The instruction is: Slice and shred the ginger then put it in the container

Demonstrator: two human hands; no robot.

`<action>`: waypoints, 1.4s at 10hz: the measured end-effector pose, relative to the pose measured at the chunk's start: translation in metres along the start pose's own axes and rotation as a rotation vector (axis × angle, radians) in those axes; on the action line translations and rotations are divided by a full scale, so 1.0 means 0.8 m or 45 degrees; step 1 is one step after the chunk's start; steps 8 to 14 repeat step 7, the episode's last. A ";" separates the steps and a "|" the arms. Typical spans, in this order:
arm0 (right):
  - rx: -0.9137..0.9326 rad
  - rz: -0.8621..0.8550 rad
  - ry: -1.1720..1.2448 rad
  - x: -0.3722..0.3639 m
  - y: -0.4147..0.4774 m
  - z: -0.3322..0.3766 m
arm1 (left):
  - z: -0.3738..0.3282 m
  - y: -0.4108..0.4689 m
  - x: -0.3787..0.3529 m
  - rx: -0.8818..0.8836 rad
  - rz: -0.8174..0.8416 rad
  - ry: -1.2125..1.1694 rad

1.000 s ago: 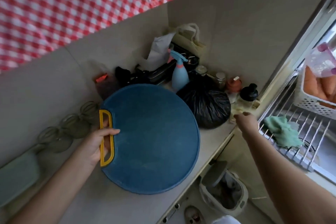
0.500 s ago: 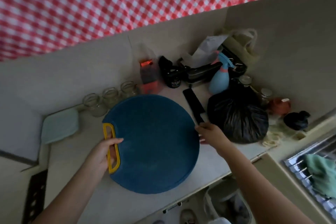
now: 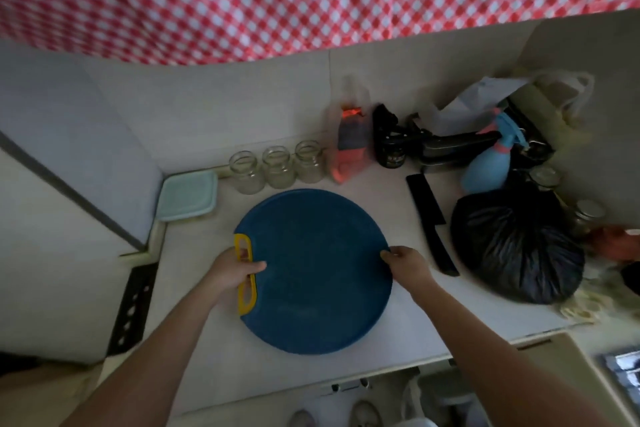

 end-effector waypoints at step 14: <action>0.009 0.337 -0.579 -0.029 0.027 0.043 | -0.026 0.022 0.011 -0.127 -0.233 0.622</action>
Point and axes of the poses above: each hand's wrist, its own y-axis towards the middle knuckle, its own x-axis out of the back of the hand, z = x × y, the point moved 8 cm from there along y, towards the middle knuckle, and after that the axes turned 10 degrees about x, right-handed, at the moved point
